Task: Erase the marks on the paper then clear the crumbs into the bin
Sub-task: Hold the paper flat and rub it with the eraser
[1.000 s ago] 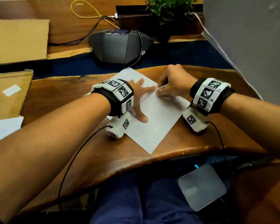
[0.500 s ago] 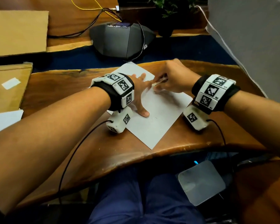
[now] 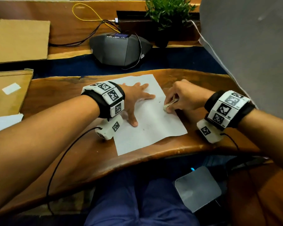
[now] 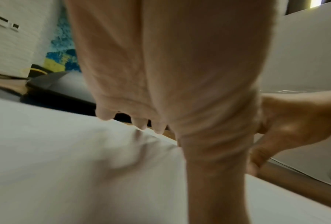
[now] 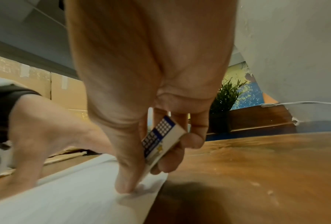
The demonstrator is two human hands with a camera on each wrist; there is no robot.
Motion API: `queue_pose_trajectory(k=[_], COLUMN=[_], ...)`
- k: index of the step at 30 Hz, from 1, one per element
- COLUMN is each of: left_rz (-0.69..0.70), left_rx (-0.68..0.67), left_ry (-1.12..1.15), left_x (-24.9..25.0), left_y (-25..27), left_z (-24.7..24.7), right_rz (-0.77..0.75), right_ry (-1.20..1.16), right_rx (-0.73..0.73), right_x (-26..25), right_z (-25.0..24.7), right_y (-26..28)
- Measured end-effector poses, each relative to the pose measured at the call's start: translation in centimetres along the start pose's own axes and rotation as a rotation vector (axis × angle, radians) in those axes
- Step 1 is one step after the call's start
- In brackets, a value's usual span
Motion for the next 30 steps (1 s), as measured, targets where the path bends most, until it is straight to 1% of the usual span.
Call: queue_pose_trajectory(k=[2, 5, 9, 13, 15, 17, 19, 21, 22, 25, 26, 27, 30], left_rz=[-0.001, 0.000, -0.006, 0.005, 0.004, -0.003, -0.016, -0.030, -0.037, -0.058, -0.063, -0.064, -0.059], left_rx=[0.008, 0.019, 0.049, 0.098, 0.090, 0.092, 0.113, 0.115, 0.109, 0.086, 0.079, 0.074, 0.073], left_ry=[-0.046, -0.085, -0.091, 0.146, 0.199, 0.224, 0.239, 0.234, 0.230, 0.213, 0.207, 0.205, 0.202], left_x=[0.2, 0.6, 0.6, 1.4, 2.3, 3.0, 3.4, 3.6, 3.6, 3.4, 3.3, 3.3, 3.3], left_y=[0.8, 1.8, 2.0, 2.0, 1.8, 1.5, 1.4, 1.4, 1.3, 1.3, 1.3, 1.2, 1.2], left_z=[-0.5, -1.1, -1.2, -0.5, 0.1, 0.7, 1.1, 1.3, 1.3, 1.5, 1.6, 1.7, 1.8], right_rz=[-0.002, 0.006, 0.024, -0.026, -0.049, -0.052, -0.013, 0.021, 0.014, -0.039, -0.041, -0.034, -0.005], right_ry=[0.000, -0.021, -0.054, -0.089, -0.071, -0.071, -0.081, -0.093, -0.095, -0.077, -0.075, -0.080, -0.126], right_rx=[-0.013, 0.006, 0.019, -0.001, -0.001, 0.059, 0.152, 0.192, 0.174, 0.040, 0.020, 0.028, 0.128], right_x=[-0.2, 0.0, 0.0, -1.7, -2.2, -1.9, -1.0, -0.3, -0.4, -1.7, -1.9, -1.9, -1.5], right_z=[0.4, 0.2, 0.8, 2.1, 2.1, 1.1, -0.4, -1.2, -1.1, 0.3, 0.7, 0.9, 0.6], right_y=[1.1, 1.9, 2.6, 3.5, 3.4, 2.9, 2.2, 1.6, 1.3, 0.5, 0.1, -0.2, -0.5])
Point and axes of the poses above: each hand's wrist, its own y-axis away from the middle knuckle, its own z-axis out of the palm, x = y × z, the point moved 8 cm from there along -y, towards the middle knuckle, and after that the axes turned 5 degrees about z, right-handed, at the moved point
